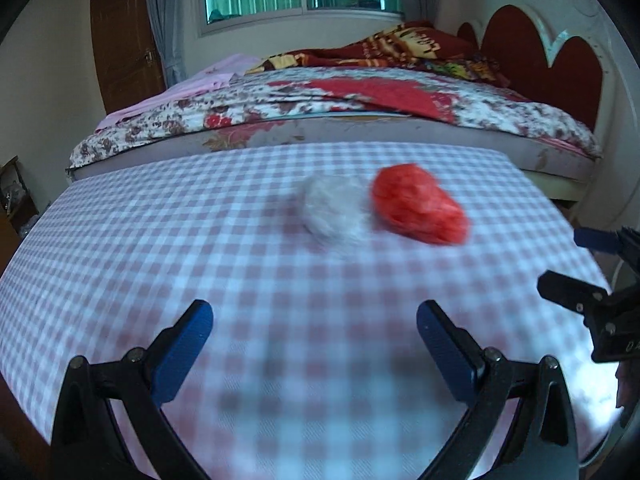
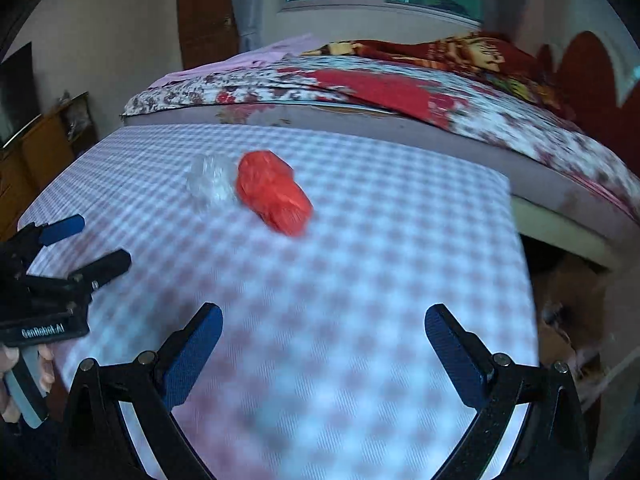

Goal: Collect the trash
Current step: 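Grasp the clear plastic bag with the left tool while the right tool grasps the red plastic bag, then lift both bags and carry them over the black bin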

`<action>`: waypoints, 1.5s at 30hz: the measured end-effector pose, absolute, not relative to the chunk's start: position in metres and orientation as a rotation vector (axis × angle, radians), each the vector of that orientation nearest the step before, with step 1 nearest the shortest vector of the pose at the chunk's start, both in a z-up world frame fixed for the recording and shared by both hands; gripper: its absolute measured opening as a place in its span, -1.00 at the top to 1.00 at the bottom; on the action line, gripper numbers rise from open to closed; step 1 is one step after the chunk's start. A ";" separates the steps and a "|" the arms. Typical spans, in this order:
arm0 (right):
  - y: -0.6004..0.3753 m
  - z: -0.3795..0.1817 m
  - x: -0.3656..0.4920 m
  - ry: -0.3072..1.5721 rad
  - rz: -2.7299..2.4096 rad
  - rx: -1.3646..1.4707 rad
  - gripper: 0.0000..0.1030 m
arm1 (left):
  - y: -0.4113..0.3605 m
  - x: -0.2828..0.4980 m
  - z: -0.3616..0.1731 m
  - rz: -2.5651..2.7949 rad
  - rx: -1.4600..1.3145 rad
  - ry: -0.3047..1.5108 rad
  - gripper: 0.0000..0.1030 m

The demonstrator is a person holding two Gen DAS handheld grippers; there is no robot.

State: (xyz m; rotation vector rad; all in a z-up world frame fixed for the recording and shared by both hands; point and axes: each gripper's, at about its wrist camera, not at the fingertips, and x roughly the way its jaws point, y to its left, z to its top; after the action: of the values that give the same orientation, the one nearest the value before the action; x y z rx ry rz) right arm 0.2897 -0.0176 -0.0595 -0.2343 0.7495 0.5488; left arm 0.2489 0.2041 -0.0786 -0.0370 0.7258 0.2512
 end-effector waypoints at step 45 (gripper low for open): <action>-0.054 -0.047 0.324 0.759 0.483 -0.046 0.37 | 0.158 0.273 -0.053 0.092 -0.107 0.714 0.10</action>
State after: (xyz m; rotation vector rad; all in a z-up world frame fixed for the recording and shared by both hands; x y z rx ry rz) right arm 0.3236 -0.0535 -0.0466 -0.0461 0.7587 0.4831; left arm 0.2729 0.1576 -0.0528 -0.1068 0.7138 0.0919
